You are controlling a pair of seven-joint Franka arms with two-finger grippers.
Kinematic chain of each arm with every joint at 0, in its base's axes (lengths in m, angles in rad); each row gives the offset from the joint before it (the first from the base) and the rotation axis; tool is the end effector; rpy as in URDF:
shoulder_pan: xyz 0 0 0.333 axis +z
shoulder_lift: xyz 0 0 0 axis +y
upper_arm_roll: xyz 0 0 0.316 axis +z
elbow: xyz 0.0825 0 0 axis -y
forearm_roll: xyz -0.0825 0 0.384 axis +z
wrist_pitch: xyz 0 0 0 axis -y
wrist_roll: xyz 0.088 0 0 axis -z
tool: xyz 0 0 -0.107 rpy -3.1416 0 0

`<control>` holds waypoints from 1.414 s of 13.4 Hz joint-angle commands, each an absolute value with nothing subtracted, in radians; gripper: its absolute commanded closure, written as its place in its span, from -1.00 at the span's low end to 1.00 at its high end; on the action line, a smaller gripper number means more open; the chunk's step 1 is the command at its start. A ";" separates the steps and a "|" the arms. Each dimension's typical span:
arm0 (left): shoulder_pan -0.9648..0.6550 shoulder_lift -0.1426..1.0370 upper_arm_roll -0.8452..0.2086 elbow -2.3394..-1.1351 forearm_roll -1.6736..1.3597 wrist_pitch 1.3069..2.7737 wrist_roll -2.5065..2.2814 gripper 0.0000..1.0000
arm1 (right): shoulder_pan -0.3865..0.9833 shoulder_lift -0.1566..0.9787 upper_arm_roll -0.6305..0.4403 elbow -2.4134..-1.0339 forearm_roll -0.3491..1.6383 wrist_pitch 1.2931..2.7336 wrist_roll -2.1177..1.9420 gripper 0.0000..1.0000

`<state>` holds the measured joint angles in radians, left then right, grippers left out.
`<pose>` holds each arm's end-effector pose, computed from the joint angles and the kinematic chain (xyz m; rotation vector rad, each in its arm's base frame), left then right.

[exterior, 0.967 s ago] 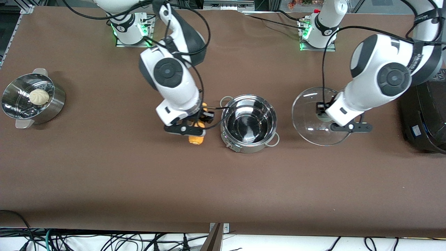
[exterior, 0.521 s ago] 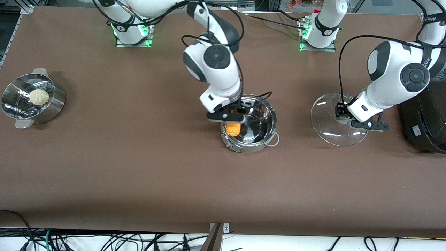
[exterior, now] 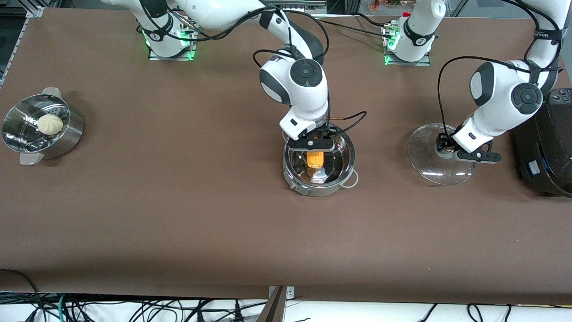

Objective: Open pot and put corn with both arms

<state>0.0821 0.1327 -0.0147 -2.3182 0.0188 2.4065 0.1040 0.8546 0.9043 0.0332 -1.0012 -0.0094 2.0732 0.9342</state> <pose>0.5138 0.0348 0.2811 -3.1333 0.0795 0.0707 0.5089 0.6092 0.3247 -2.9945 0.0860 -0.1353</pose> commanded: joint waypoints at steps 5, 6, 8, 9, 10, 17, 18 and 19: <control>0.087 0.205 -0.011 -2.339 -0.015 2.496 0.132 1.00 | 0.882 0.971 0.021 -0.931 -0.043 2.103 0.943 1.00; 0.087 0.230 -0.011 -2.339 -0.015 2.523 0.132 1.00 | 0.882 0.971 0.023 -0.933 -0.052 2.103 0.942 0.98; 0.087 0.251 -0.012 -2.339 -0.015 2.537 0.132 1.00 | 0.882 0.979 0.023 -0.933 -0.074 2.108 0.940 0.73; 0.087 0.256 -0.011 -2.338 -0.015 2.539 0.132 1.00 | 0.882 0.982 0.025 -0.934 -0.083 2.111 0.939 0.59; 0.087 0.265 -0.012 -2.338 -0.015 2.542 0.132 1.00 | 0.882 0.985 0.025 -0.936 -0.090 2.114 0.936 0.37; 0.092 0.272 -0.011 -2.338 -0.005 2.556 0.132 0.17 | 0.884 0.988 0.025 -0.937 -0.103 2.117 0.934 -0.99; 0.092 0.259 -0.011 -2.338 -0.005 2.548 0.129 -0.58 | 0.884 0.985 0.026 -0.937 -0.103 2.109 0.934 -0.99; 0.094 0.241 -0.011 -2.338 -0.005 2.540 0.123 -1.00 | 0.884 0.979 0.026 -0.937 -0.103 2.099 0.934 -0.99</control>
<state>0.0855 0.2698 -0.0110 -2.3386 0.0115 2.5374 0.1047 0.8735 0.9654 0.0326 -0.9782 -0.0879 2.1199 0.9325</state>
